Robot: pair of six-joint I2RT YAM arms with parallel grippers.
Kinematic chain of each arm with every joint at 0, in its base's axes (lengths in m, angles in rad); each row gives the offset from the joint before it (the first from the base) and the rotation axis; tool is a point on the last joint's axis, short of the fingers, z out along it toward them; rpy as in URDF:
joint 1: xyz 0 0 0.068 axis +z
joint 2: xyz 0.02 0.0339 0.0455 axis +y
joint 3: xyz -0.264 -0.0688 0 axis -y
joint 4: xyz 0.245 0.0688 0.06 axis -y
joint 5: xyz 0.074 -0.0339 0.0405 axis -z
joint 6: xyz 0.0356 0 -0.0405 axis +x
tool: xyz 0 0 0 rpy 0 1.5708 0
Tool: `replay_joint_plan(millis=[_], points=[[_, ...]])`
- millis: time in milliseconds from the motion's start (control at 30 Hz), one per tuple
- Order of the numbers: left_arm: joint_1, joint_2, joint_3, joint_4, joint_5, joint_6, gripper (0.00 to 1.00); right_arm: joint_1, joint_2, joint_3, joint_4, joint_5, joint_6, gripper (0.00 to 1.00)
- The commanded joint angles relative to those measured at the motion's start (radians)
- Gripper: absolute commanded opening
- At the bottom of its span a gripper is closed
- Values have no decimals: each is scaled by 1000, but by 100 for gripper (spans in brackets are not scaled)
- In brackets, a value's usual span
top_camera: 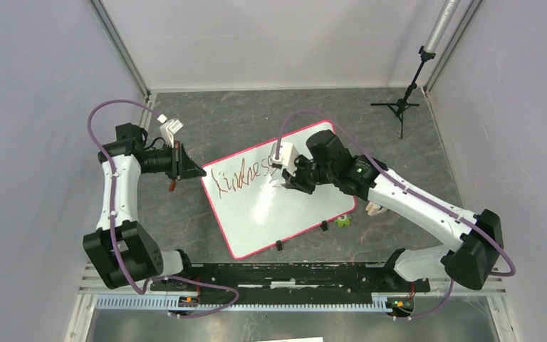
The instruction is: Write a sentence on the whiteboard
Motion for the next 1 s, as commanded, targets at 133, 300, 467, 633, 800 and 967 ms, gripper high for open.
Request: replay_joint_plan(millis=[133,300,467,633,800,967], points=[[-24,-7,-9,-13,14,9,32,127,-11,-39,83,-23,-16,0],[-25,-10,-12,-13,16,8,32,193,16,-43,127,23,-14,0],[-24,-5,-10,-13,17,6,27,271,15,-67,162,95,-21,0],[-24,-1,-12,-12,10,5,21,347,2,-109,182,157,-62,0],[-25,1,-14,-13,4,4,18,385,3,-129,206,223,-71,0],[-25,0,-15,-12,-1,3,17,398,10,-140,233,279,-64,0]])
